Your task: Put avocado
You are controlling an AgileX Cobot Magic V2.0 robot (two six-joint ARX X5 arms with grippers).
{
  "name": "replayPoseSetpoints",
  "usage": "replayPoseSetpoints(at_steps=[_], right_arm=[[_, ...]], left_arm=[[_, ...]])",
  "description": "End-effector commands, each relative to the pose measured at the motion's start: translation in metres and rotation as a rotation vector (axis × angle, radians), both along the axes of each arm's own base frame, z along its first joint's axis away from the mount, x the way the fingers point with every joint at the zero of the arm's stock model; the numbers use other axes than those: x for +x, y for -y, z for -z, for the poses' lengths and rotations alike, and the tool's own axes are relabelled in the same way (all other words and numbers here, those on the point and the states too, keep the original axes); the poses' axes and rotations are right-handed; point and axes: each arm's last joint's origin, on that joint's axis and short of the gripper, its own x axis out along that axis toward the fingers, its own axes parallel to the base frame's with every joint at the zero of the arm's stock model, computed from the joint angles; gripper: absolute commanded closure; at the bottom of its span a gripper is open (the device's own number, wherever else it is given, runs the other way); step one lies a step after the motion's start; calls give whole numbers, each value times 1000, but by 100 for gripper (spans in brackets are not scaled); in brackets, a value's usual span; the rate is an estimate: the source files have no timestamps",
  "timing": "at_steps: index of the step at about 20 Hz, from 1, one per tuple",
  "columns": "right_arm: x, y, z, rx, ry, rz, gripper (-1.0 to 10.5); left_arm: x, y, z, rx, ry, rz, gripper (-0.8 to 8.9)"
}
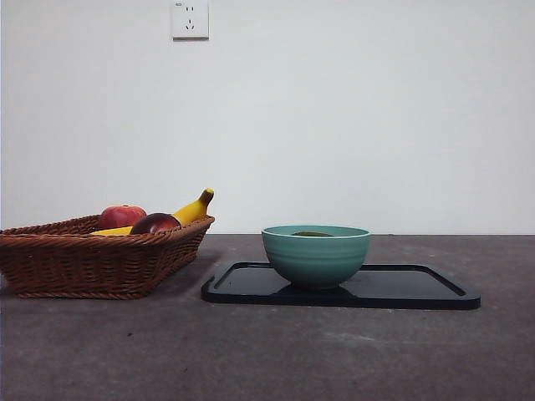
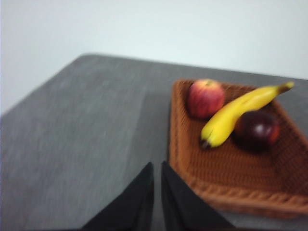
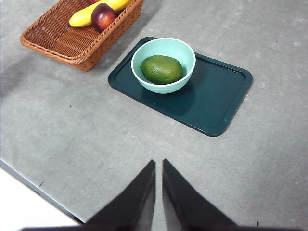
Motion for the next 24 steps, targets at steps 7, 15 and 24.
replayPoseSetpoints(at_steps=[7, 15, 24], right_arm=[[0, -1, -4, 15, 10, -7, 928], [0, -1, -4, 15, 10, -7, 928], [0, -1, -4, 15, 10, -7, 928]], left_arm=[[-4, 1, 21, -23, -8, 44, 789], [-2, 3, 33, -3, -36, 108, 789], [-1, 3, 33, 81, -25, 126, 789]])
